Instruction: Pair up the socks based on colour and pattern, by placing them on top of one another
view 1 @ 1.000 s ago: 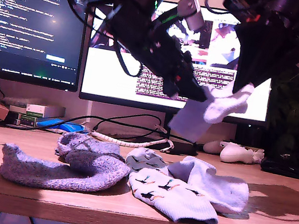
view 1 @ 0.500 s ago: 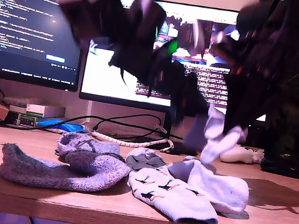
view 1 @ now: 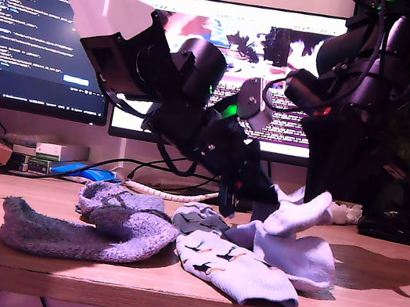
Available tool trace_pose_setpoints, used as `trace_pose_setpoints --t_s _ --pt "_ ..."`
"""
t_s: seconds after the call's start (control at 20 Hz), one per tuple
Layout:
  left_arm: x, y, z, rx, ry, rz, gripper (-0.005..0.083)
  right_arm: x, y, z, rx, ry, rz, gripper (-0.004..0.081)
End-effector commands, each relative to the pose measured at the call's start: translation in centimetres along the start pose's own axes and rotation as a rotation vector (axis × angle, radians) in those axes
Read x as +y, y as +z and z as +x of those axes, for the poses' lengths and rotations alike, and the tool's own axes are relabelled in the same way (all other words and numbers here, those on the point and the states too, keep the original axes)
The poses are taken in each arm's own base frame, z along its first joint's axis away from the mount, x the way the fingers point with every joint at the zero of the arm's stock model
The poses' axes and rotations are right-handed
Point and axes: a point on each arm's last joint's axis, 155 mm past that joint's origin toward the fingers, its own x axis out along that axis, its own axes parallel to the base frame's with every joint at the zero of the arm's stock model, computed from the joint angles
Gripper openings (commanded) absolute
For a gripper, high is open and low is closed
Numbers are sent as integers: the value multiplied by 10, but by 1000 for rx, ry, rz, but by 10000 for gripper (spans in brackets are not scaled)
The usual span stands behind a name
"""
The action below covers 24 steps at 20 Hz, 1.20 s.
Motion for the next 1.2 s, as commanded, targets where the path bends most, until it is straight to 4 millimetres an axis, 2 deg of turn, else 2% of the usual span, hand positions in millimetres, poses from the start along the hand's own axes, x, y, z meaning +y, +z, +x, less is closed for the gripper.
trace_pose_setpoints --t_s 0.0,0.15,0.3,0.4,0.6,0.7,0.95,1.0,1.15 --pt "5 -9 -2 33 26 6 117 3 -9 6 39 31 -1 -13" --pt "21 -18 -11 89 65 -2 222 3 -5 6 20 35 -8 -13" --pt "27 -33 -22 166 68 -25 221 3 -2 6 11 34 -12 -13" --pt "39 -38 -34 205 92 -36 220 3 -2 7 10 34 -11 -13" --pt "51 -29 -54 197 90 -81 218 4 -2 9 18 35 -8 -13" --pt "47 -32 -55 210 80 -101 218 6 -6 13 40 36 -8 -13" --pt "23 -46 -58 273 5 -232 216 20 -22 21 121 84 -4 -7" --pt "20 -47 -58 281 -4 -251 216 21 -24 21 130 83 -4 38" --pt "17 -45 -65 295 -21 -274 216 22 -34 17 166 88 -5 321"
